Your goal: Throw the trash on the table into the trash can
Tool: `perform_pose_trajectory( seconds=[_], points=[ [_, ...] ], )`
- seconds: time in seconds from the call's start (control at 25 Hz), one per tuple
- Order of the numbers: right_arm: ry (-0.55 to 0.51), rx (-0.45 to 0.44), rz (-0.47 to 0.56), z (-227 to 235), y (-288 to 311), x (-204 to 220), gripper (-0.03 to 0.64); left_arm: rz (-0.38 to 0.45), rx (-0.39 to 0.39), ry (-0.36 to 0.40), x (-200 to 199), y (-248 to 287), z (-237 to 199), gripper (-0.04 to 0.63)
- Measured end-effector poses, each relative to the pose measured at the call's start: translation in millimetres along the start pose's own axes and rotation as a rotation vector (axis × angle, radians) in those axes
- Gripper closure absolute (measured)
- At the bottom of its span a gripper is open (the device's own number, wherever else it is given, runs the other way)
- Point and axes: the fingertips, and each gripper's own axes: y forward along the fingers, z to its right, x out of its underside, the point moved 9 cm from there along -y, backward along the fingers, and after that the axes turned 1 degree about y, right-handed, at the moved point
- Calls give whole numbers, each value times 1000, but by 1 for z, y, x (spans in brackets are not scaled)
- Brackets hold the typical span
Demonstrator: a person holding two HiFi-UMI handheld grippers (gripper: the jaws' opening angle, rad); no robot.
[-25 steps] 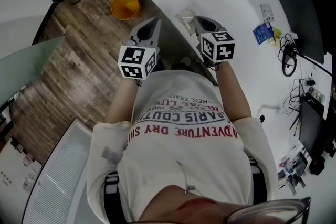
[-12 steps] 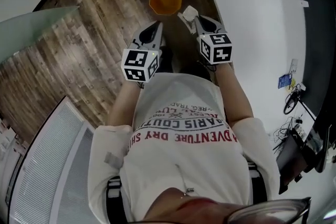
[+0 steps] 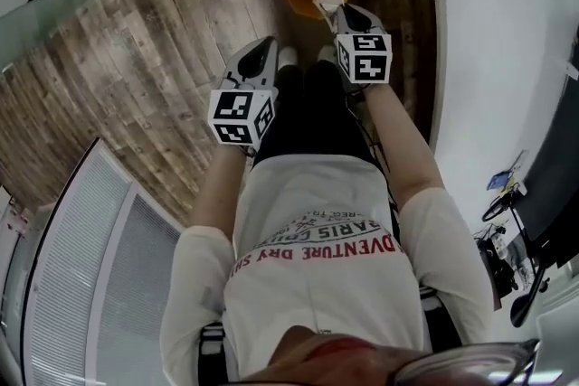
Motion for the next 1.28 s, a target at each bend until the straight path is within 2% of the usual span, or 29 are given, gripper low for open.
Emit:
perform_pose_trajectory(
  seconds=[0.32, 0.48, 0.64, 0.68, 0.72, 0.76, 0.92, 1.04, 1.12, 1.28],
  points=[
    [-56, -32, -114, 23, 153, 91, 588, -46, -67, -112, 96, 86, -55, 572],
    [-63, -41, -148, 32, 207, 130, 588, -58, -97, -174, 136, 113, -72, 572],
    [-79, -1, -144, 39, 244, 149, 584, -78, -105, -194, 165, 134, -83, 572],
    [-80, 6, -152, 40, 249, 151, 551, -83, -107, -202, 169, 136, -83, 572],
    [-72, 13, -163, 41, 252, 152, 460, -86, -109, -210, 171, 136, -84, 572],
    [-59, 20, -172, 42, 254, 153, 436, -90, -111, -217, 173, 136, -84, 572],
    [-44, 32, -170, 43, 243, 152, 437, -107, -112, -220, 174, 130, -79, 572],
    [-49, 26, -144, 36, 226, 135, 437, -96, -112, -210, 159, 121, -79, 572],
    [-32, 22, -117, 32, 206, 117, 454, -80, -109, -201, 141, 112, -76, 572],
    [-24, 29, -70, 21, 137, 90, 558, -55, -88, -207, 108, 84, -47, 572]
  ],
)
